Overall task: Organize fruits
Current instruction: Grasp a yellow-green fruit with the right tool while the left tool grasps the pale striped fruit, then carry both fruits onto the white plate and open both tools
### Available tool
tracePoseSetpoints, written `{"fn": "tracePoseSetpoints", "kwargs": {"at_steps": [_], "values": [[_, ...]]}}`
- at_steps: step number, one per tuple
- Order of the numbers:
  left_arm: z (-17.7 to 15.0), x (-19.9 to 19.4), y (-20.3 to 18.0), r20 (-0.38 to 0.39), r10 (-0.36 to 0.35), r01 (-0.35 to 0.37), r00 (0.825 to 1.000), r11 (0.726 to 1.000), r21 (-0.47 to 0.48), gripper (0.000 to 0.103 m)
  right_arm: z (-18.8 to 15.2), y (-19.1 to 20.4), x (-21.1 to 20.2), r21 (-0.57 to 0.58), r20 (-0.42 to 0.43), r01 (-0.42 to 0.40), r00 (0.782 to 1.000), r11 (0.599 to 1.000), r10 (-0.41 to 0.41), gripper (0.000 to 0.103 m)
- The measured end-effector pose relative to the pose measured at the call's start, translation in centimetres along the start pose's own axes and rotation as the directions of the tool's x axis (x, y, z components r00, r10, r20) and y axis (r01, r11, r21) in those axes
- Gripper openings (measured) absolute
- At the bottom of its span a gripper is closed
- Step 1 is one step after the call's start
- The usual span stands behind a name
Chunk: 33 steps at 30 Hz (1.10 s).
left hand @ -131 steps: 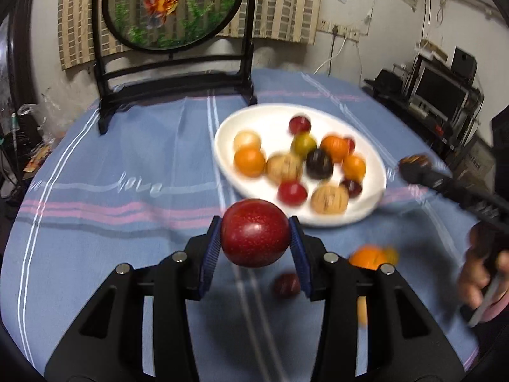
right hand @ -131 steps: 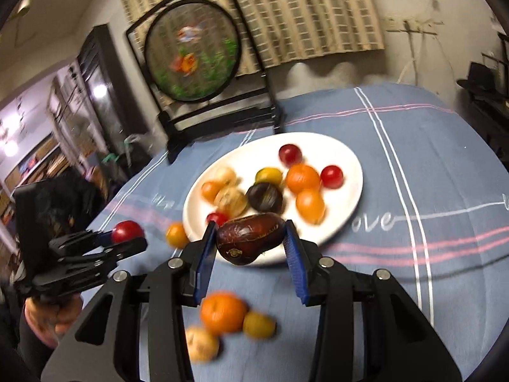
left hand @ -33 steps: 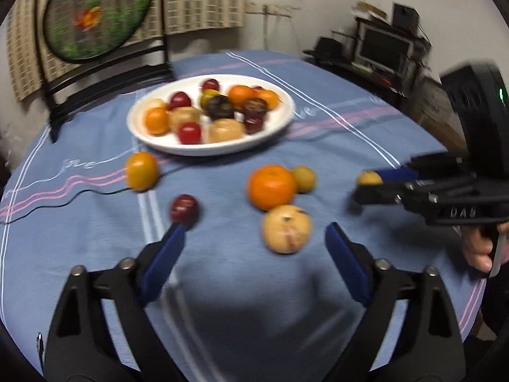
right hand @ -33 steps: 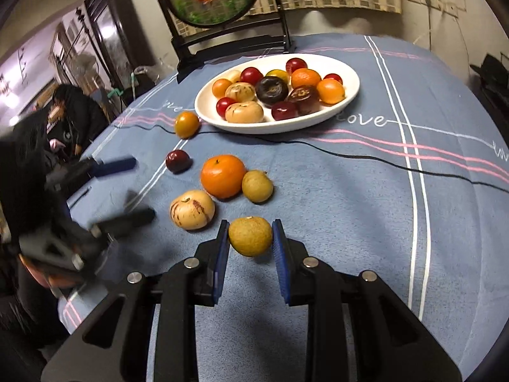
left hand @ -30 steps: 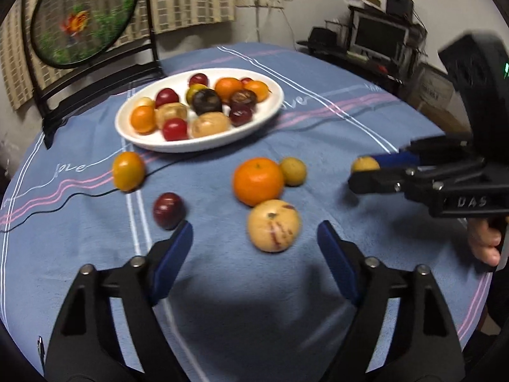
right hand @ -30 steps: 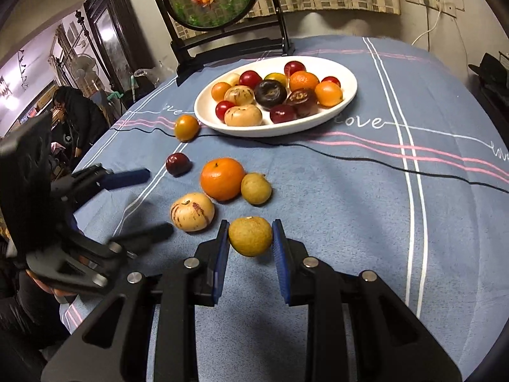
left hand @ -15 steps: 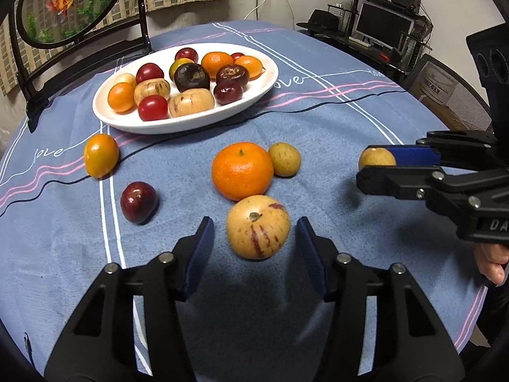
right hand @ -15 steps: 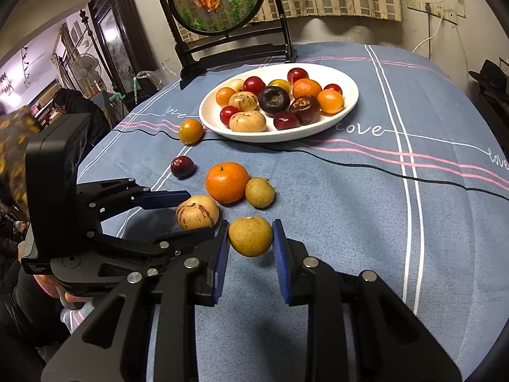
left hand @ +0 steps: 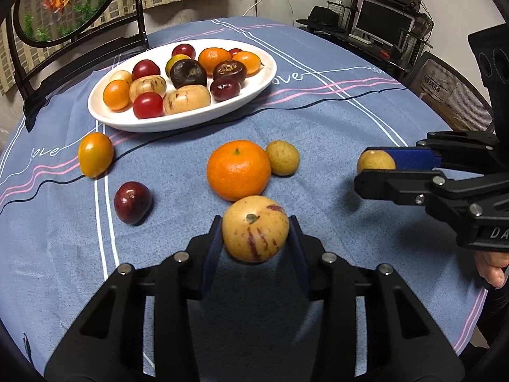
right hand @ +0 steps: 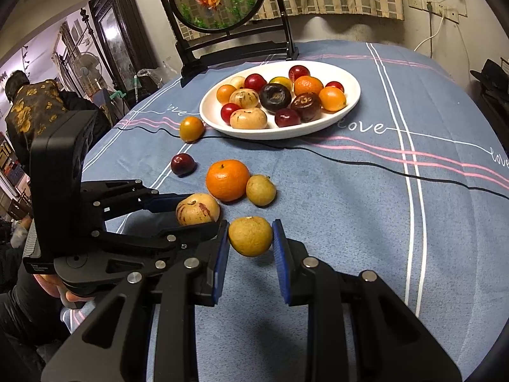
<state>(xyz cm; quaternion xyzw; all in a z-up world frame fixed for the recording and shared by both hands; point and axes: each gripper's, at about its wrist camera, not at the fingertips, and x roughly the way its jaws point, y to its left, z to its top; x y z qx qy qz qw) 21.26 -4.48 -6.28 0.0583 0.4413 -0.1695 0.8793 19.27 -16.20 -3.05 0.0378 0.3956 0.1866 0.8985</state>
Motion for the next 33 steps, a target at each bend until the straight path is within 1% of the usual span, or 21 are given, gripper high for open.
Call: {"fn": "tracePoseSetpoints", "kwargs": {"at_steps": [3, 8, 10, 12, 14, 16, 19, 20, 23, 26, 27, 28, 29, 32, 33], "values": [[0.0, -0.2, 0.1, 0.008, 0.012, -0.012, 1.000, 1.000, -0.008, 0.041, -0.1, -0.1, 0.2, 0.006, -0.008, -0.008, 1.000, 1.000, 0.008, 0.028], [-0.2, -1.1, 0.4, 0.031, 0.008, -0.007, 0.999, 1.000, -0.029, 0.041, -0.1, -0.1, 0.5, 0.005, -0.015, -0.025, 1.000, 1.000, 0.025, 0.028], [-0.2, -1.7, 0.3, 0.049, 0.014, -0.013, 0.999, 1.000, -0.024, 0.041, -0.2, 0.0, 0.7, -0.001, -0.020, -0.034, 0.999, 0.999, 0.033, 0.028], [-0.3, -2.3, 0.2, 0.070, 0.017, -0.015, 0.997, 1.000, -0.022, 0.041, -0.2, 0.0, 0.8, 0.002, -0.020, -0.059, 0.998, 0.998, 0.059, 0.028], [-0.3, -2.9, 0.3, 0.090, 0.008, -0.005, 0.996, 0.999, -0.033, 0.041, -0.1, 0.1, 0.6, 0.006, -0.001, -0.073, 0.997, 0.997, 0.073, 0.028], [-0.2, -3.9, 0.9, 0.124, -0.018, 0.026, 0.992, 0.998, -0.063, 0.041, 0.3, 0.2, 0.4, 0.012, 0.026, -0.091, 0.996, 0.996, 0.090, 0.028], [0.3, -4.8, 2.4, 0.164, -0.046, 0.067, 0.985, 0.990, -0.124, 0.041, 1.5, 0.0, 0.5, 0.047, 0.083, -0.070, 0.994, 0.996, 0.066, 0.028], [0.7, -5.0, 3.3, 0.171, -0.044, 0.070, 0.984, 0.986, -0.149, 0.041, 2.1, -0.2, 0.7, 0.059, 0.096, -0.062, 0.994, 0.996, 0.056, 0.028], [2.3, -4.9, 4.8, 0.169, 0.003, 0.026, 0.986, 0.985, -0.171, 0.041, 4.6, -0.8, 1.4, 0.093, 0.153, -0.017, 0.988, 0.995, 0.002, 0.028], [5.2, -4.7, 6.4, 0.197, 0.062, -0.028, 0.978, 0.985, -0.170, 0.041, 7.4, -1.5, 2.6, 0.115, 0.205, 0.048, 0.976, 0.992, -0.071, 0.028], [6.1, -4.6, 6.8, 0.209, 0.078, -0.042, 0.975, 0.984, -0.172, 0.041, 8.5, -1.8, 3.4, 0.118, 0.214, 0.084, 0.971, 0.989, -0.108, 0.027], [6.9, -4.3, 7.2, 0.218, 0.091, -0.053, 0.972, 0.983, -0.174, 0.041, 9.2, -2.2, 3.9, 0.125, 0.215, 0.099, 0.969, 0.987, -0.125, 0.027], [7.9, -4.0, 7.6, 0.226, 0.096, -0.056, 0.969, 0.983, -0.177, 0.041, 9.9, -2.6, 4.6, 0.131, 0.212, 0.105, 0.968, 0.986, -0.131, 0.027], [10.8, -2.1, 8.6, 0.221, 0.096, -0.052, 0.970, 0.979, -0.196, 0.041, 11.5, -3.8, 6.4, 0.171, 0.201, 0.087, 0.972, 0.981, -0.122, 0.027], [11.9, -1.4, 8.8, 0.219, 0.109, -0.065, 0.970, 0.978, -0.198, 0.041, 12.2, -4.1, 7.1, 0.183, 0.192, 0.081, 0.974, 0.980, -0.117, 0.028]]}}
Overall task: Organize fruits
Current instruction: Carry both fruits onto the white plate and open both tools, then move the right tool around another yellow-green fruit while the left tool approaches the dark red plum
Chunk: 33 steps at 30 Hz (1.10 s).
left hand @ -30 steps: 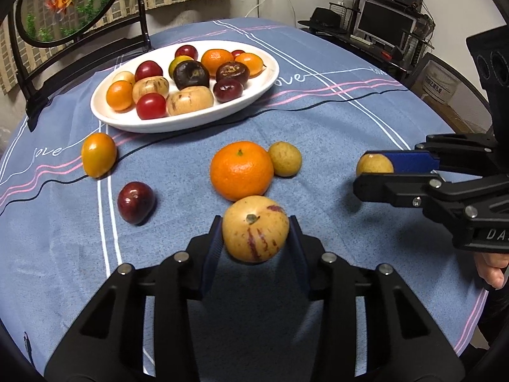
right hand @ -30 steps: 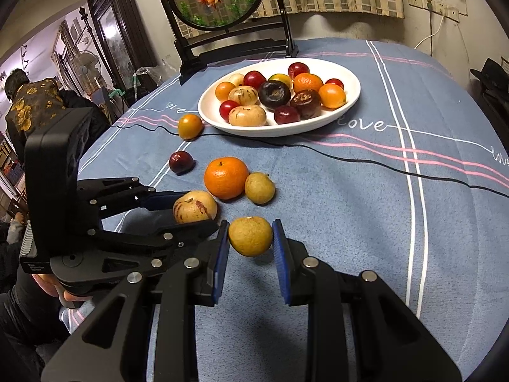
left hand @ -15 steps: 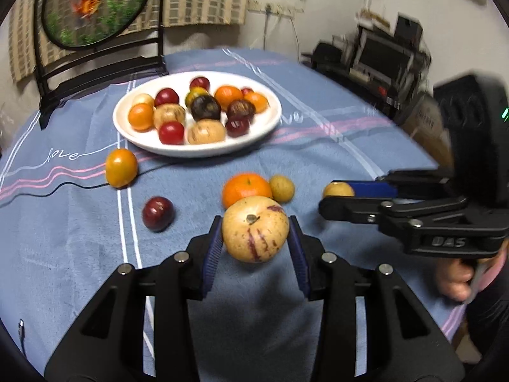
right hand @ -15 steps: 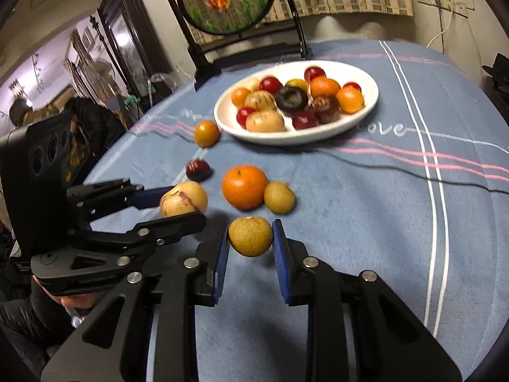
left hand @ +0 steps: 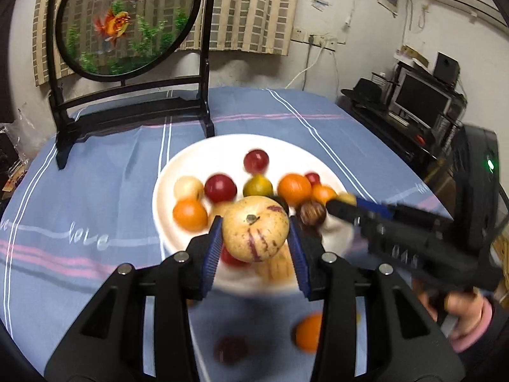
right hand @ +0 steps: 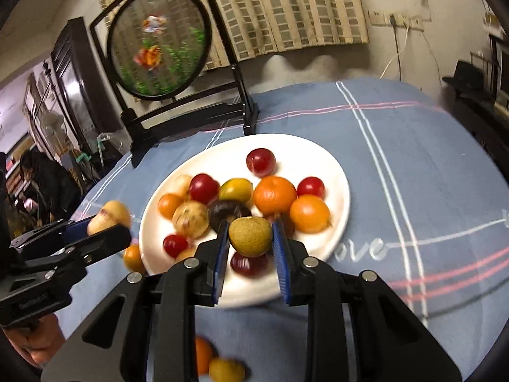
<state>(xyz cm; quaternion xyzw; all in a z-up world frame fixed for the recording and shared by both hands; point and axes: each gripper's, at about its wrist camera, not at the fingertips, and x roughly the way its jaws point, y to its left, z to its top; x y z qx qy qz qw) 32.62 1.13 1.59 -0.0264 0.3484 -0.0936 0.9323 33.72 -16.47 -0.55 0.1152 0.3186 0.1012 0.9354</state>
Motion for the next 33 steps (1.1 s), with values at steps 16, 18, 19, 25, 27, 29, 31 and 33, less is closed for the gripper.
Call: {"fn": "tracePoseSetpoints", "kwargs": {"at_steps": [16, 18, 19, 25, 27, 29, 31, 33], "values": [[3.2, 2.7, 1.4, 0.007, 0.141, -0.141, 0.990, 0.990, 0.002, 0.087, 1.8, -0.8, 2.3, -0.044, -0.046, 0.070, 0.996, 0.997, -0.072, 0.060], [2.7, 0.8, 1.6, 0.023, 0.140, -0.140, 0.990, 0.990, 0.004, 0.093, 1.7, -0.3, 1.0, -0.061, -0.019, 0.071, 0.997, 0.996, -0.072, 0.060], [2.2, -0.6, 1.8, 0.036, 0.155, -0.155, 0.987, 0.988, 0.004, 0.097, 1.5, -0.1, 0.4, -0.068, -0.014, 0.067, 0.998, 0.995, -0.068, 0.061], [-2.6, -6.7, 3.1, 0.073, 0.173, -0.169, 0.982, 0.984, -0.062, 0.101, -1.2, 0.8, -3.7, -0.080, -0.004, 0.020, 1.000, 0.997, -0.020, 0.062], [-5.0, -7.9, 3.7, 0.072, 0.138, -0.130, 0.988, 0.986, -0.108, 0.101, -2.4, 1.0, -4.8, -0.087, -0.012, -0.005, 1.000, 0.996, 0.004, 0.062], [-7.4, -8.5, 4.2, 0.076, 0.095, -0.083, 0.993, 0.986, -0.147, 0.101, -3.7, 1.3, -5.7, -0.103, -0.012, -0.027, 1.000, 0.994, 0.026, 0.062], [-9.4, -8.4, 4.5, 0.065, 0.081, -0.068, 0.995, 0.980, -0.185, 0.101, -5.1, 1.6, -6.3, -0.135, -0.010, -0.017, 1.000, 0.991, 0.016, 0.062], [-10.1, -8.4, 4.6, 0.025, 0.079, -0.073, 0.997, 0.977, -0.199, 0.101, -6.2, 2.2, -6.2, -0.164, -0.051, 0.001, 0.999, 0.986, -0.010, 0.062]]}}
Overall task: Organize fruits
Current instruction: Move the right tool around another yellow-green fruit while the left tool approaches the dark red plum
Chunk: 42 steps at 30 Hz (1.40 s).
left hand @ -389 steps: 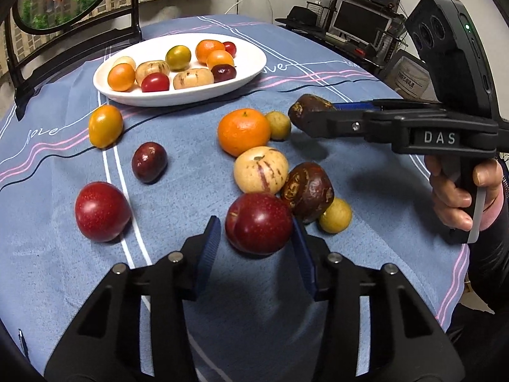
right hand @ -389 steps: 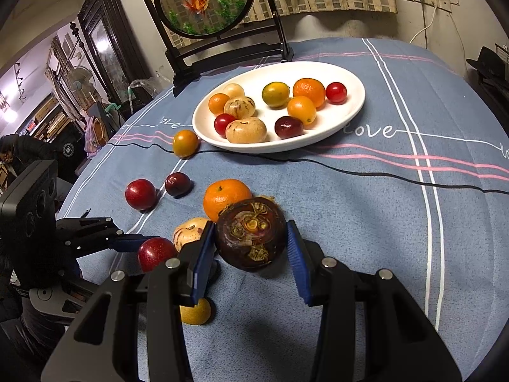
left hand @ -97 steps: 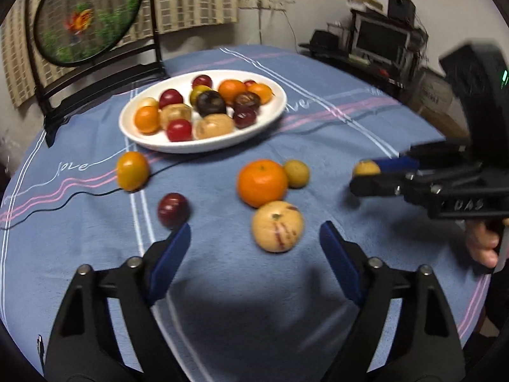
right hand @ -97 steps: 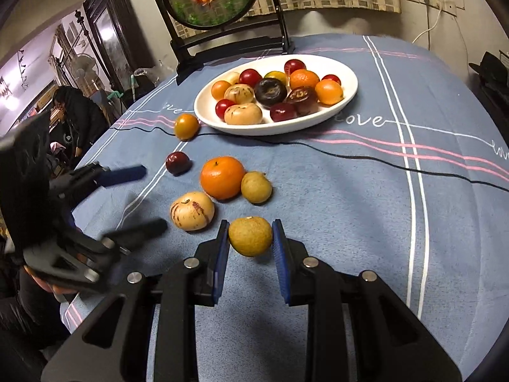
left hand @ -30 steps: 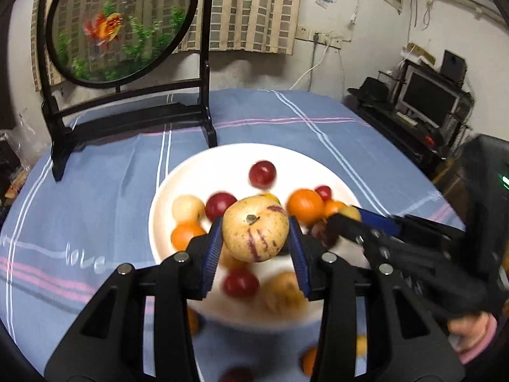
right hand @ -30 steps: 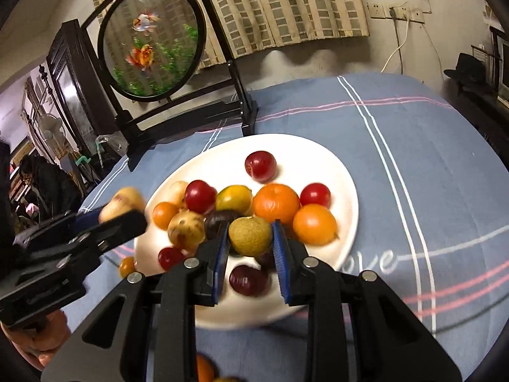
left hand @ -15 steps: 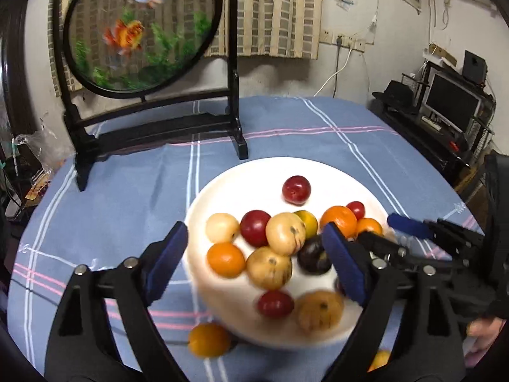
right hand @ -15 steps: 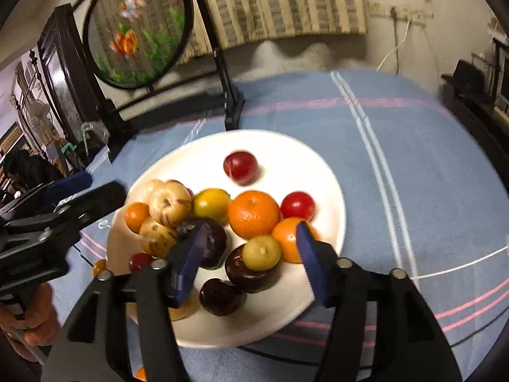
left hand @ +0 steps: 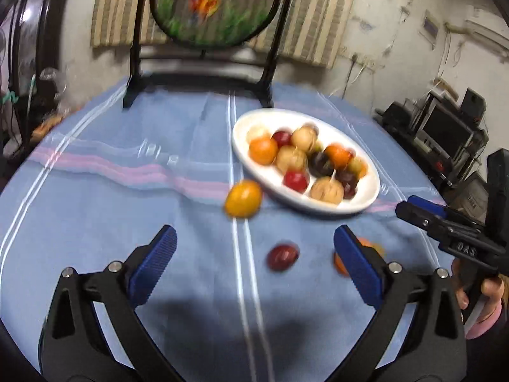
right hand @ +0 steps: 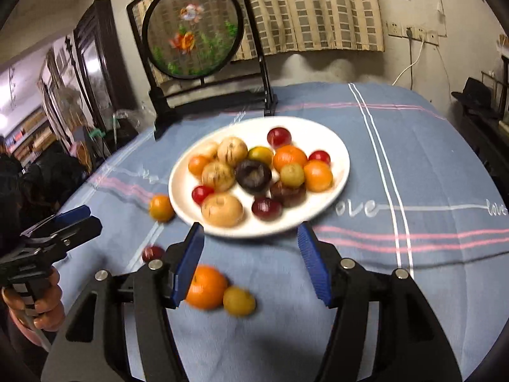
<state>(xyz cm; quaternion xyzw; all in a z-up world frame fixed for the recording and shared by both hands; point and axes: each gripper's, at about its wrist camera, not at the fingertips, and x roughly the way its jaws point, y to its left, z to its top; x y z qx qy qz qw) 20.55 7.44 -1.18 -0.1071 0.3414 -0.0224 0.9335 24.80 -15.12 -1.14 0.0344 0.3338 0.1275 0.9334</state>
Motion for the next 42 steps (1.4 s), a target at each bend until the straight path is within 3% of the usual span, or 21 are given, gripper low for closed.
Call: {"fn": "tracePoseSetpoints", "kwargs": {"at_steps": [3, 7, 18, 24, 32, 42], "values": [[-0.6, -0.4, 0.2, 0.012, -0.007, 0.008, 1.000, 1.000, -0.010, 0.101, -0.7, 0.9, -0.1, -0.028, -0.034, 0.005, 0.999, 1.000, -0.006, 0.062], [-0.8, -0.1, -0.1, 0.011, 0.056, -0.057, 0.998, 0.998, 0.018, 0.101, -1.8, 1.7, 0.4, -0.095, -0.110, 0.065, 0.991, 0.993, -0.075, 0.062], [-0.8, -0.1, -0.1, 0.009, 0.090, -0.090, 0.996, 0.995, 0.037, 0.101, -3.5, 2.5, 1.9, -0.203, -0.214, 0.072, 0.970, 0.977, -0.116, 0.062], [-0.7, -0.2, 0.0, 0.003, 0.073, -0.073, 0.997, 0.997, 0.018, 0.101, -3.9, 2.4, 2.6, -0.211, -0.224, 0.087, 0.965, 0.974, -0.135, 0.062], [-0.9, -0.6, -1.0, 0.032, 0.086, -0.089, 0.996, 0.993, 0.075, 0.101, -3.8, 2.0, 3.6, -0.185, -0.215, 0.076, 0.970, 0.980, -0.115, 0.062], [-0.8, -0.6, -0.9, 0.033, 0.091, -0.093, 0.995, 0.993, 0.074, 0.101, -3.3, 2.6, 4.5, -0.239, -0.160, 0.122, 0.974, 0.963, -0.163, 0.055]]}}
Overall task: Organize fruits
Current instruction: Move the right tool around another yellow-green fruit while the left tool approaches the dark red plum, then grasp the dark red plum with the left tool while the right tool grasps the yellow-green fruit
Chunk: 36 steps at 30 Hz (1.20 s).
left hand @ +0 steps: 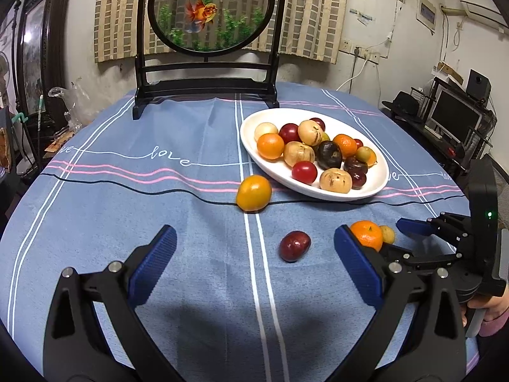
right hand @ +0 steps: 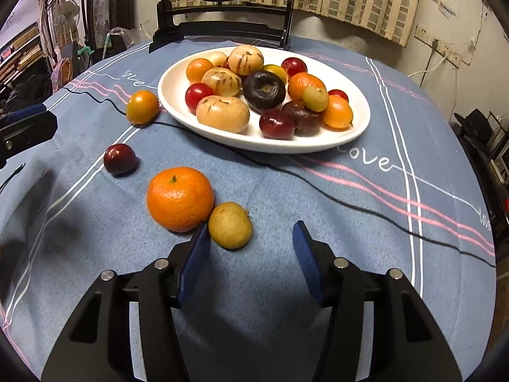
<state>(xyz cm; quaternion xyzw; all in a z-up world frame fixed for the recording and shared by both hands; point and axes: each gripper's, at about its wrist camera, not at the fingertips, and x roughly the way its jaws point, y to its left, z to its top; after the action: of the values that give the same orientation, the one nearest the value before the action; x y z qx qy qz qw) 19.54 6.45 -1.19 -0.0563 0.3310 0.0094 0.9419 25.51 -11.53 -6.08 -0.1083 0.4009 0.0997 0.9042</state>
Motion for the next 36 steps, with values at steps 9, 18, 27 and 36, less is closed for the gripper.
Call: {"fn": "tracePoseSetpoints", "kwargs": {"at_steps": [9, 18, 27, 36], "values": [[0.0, 0.2, 0.0, -0.010, 0.003, -0.003, 1.000, 1.000, 0.003, 0.101, 0.8, 0.5, 0.7, -0.042, 0.023, 0.026, 0.999, 0.999, -0.025, 0.054], [-0.1, 0.2, -0.1, -0.011, 0.014, -0.014, 1.000, 1.000, 0.015, 0.101, 0.6, 1.2, 0.6, -0.073, 0.024, 0.005, 1.000, 0.997, -0.003, 0.035], [-0.2, 0.6, 0.2, -0.027, 0.032, -0.032, 0.999, 0.999, 0.005, 0.101, 0.4, 0.6, 0.0, -0.034, 0.025, -0.011, 1.000, 0.999, 0.011, 0.026], [-1.1, 2.6, -2.6, -0.072, 0.062, -0.049, 0.995, 0.984, 0.169, 0.100, 0.4, -2.3, -1.2, 0.128, 0.042, -0.046, 0.998, 0.991, 0.041, 0.026]]}}
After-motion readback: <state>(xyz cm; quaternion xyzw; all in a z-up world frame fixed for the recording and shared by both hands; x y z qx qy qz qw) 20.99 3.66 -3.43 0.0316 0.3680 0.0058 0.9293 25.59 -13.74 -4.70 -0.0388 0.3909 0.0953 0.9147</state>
